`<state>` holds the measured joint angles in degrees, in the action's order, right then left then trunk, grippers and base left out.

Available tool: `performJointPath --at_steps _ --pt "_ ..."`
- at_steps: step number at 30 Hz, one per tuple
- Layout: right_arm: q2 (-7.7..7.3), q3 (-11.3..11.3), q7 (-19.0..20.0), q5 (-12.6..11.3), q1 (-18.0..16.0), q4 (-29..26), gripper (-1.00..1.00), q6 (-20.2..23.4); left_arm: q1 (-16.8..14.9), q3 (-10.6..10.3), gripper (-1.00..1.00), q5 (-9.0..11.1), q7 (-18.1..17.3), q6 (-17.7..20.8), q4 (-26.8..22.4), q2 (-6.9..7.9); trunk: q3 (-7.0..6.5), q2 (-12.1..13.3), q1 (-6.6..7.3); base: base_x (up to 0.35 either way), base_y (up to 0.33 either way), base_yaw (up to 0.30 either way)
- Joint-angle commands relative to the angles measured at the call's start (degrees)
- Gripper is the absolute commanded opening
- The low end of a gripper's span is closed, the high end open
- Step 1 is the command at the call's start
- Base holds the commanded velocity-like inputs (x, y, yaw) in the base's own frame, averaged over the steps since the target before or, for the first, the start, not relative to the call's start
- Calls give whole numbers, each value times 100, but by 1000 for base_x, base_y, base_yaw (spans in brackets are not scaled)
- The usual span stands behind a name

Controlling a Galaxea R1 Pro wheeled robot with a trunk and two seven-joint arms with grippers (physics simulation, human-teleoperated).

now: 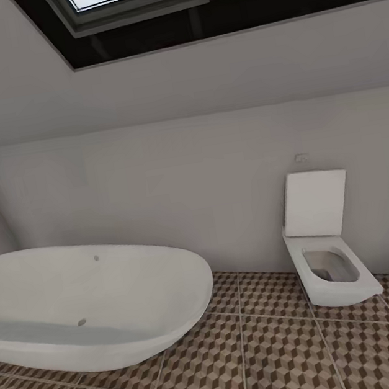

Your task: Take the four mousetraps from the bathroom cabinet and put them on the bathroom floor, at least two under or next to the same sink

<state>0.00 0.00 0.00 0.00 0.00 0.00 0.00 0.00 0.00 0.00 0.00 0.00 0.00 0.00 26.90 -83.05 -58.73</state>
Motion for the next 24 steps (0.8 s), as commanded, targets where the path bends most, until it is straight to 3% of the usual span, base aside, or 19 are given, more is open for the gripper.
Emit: performJointPath --at_steps 1,12,24 --pt "33 2 -1 20 -34 -33 100 -33 27 -21 100 -4 23 -33 33 -4 3 -3 0 0 0 0" --pt "377 0 1 38 -247 -277 100 -69 27 -26 100 -11 -37 -14 236 24 3 -3 0 0 0 0" --pt "442 0 -22 48 -254 -335 100 -166 27 -25 100 -18 -44 -34 244 83 3 -3 0 0 0 0"
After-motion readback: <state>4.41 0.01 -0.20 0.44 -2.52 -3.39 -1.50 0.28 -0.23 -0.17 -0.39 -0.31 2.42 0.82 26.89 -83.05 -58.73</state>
